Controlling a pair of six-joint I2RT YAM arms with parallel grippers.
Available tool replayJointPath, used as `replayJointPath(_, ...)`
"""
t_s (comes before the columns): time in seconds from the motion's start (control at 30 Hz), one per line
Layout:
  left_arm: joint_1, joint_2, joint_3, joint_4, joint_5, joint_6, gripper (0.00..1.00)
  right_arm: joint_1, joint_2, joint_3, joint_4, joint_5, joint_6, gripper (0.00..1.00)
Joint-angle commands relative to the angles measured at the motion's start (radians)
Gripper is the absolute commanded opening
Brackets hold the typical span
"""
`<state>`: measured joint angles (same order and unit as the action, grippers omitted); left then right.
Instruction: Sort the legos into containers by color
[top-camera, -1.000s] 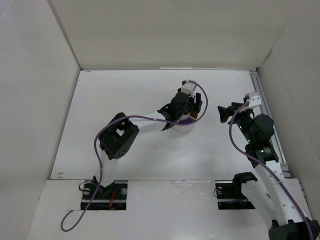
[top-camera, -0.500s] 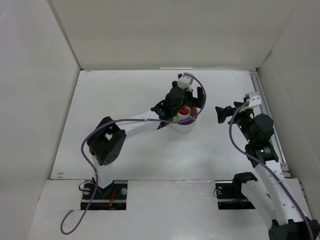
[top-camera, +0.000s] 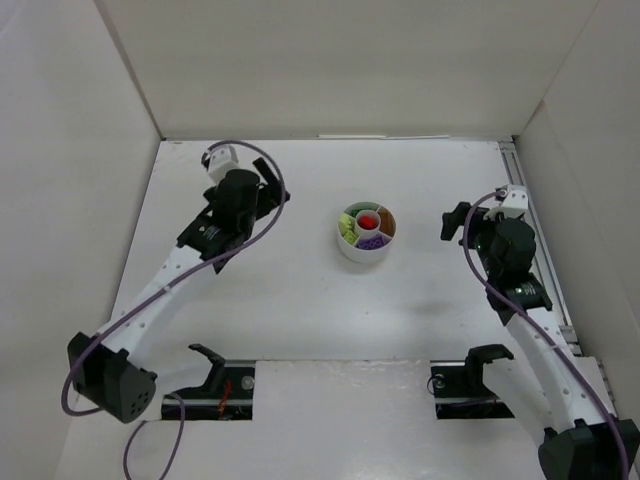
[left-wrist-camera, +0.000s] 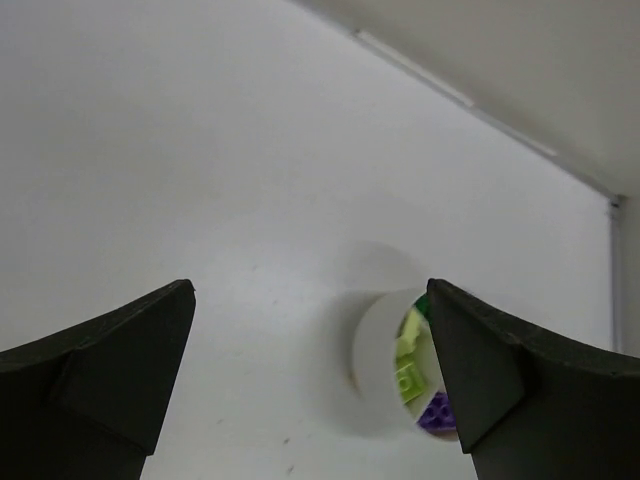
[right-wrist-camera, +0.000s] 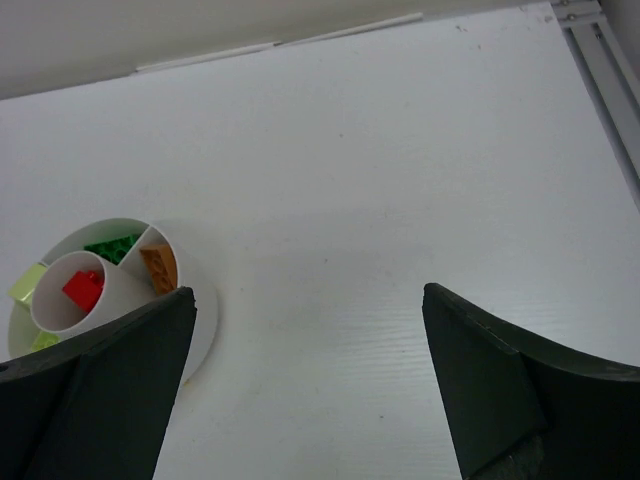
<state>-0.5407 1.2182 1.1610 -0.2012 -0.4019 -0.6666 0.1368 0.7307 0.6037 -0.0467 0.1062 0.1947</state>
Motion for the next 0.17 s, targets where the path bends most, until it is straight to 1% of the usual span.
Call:
replayJointPath(0.0, 0.038, -0.120, -0.115, -0.168, -0.012, -0.116, 1.00, -0.008, 0.012, 0.057, -0.033, 0.076, 0.057, 1.00)
replayJointPath(0.07, 0.047, -0.184, -0.153, -0.168, -0.003, -0.125, 1.00, -0.008, 0.012, 0.057, -0.045, 0.076, 0.066, 1.00)
replayJointPath(0.13, 0.047, -0.212, -0.165, -0.168, -0.003, -0.125, 1.00, -0.008, 0.003, 0.068, -0.054, 0.087, 0.077, 1.00)
